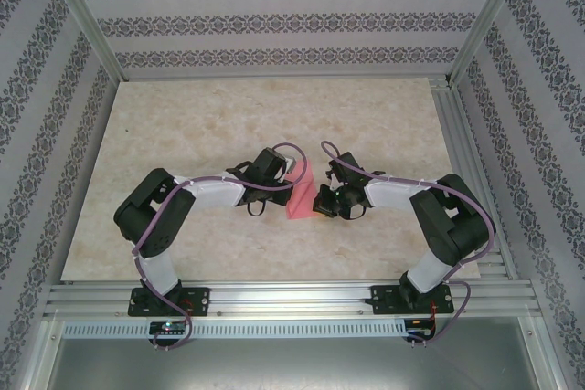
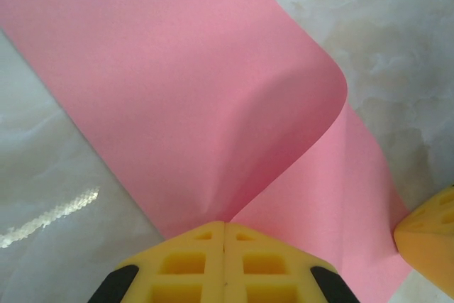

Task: Fold a paper plane with a square sheet of paper (fold left side to right side)
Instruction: Fold the triangle a second time at the center of the table.

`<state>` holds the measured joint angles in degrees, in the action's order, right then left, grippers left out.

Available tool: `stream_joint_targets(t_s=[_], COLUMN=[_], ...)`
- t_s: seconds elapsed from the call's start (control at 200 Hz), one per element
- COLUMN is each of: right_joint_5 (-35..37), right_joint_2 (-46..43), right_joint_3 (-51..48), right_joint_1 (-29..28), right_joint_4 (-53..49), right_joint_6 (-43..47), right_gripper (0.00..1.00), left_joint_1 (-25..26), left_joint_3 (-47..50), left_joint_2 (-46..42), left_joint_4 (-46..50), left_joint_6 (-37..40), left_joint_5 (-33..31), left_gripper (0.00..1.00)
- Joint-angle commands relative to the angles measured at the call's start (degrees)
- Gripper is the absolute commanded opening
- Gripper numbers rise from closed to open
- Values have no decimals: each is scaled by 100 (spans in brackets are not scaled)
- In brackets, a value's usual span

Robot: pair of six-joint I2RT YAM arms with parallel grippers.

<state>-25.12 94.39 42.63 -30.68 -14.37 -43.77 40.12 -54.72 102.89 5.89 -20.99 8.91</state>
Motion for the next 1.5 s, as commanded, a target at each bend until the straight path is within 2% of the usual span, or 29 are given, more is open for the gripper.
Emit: stream_joint_targets(t_s=[0.0,1.014,1.494], right_joint_5=[246,262,323], right_joint_2=[230,269,-238], right_joint_3=[-1,46,255], right_joint_1=[-79,-96,-87], right_joint_4=[-251,-375,-611], right_joint_6=[105,176,281], right_gripper=[2,3,6], left_joint_1=[-92,-127,-127], left_joint_3=[-114,-126,-93], left_joint_2=[99,161,204], left_joint_4=[126,123,94], left_joint_6=[81,54,79], left_joint_5=[-86,-133,-65], left_gripper=[2,2,3])
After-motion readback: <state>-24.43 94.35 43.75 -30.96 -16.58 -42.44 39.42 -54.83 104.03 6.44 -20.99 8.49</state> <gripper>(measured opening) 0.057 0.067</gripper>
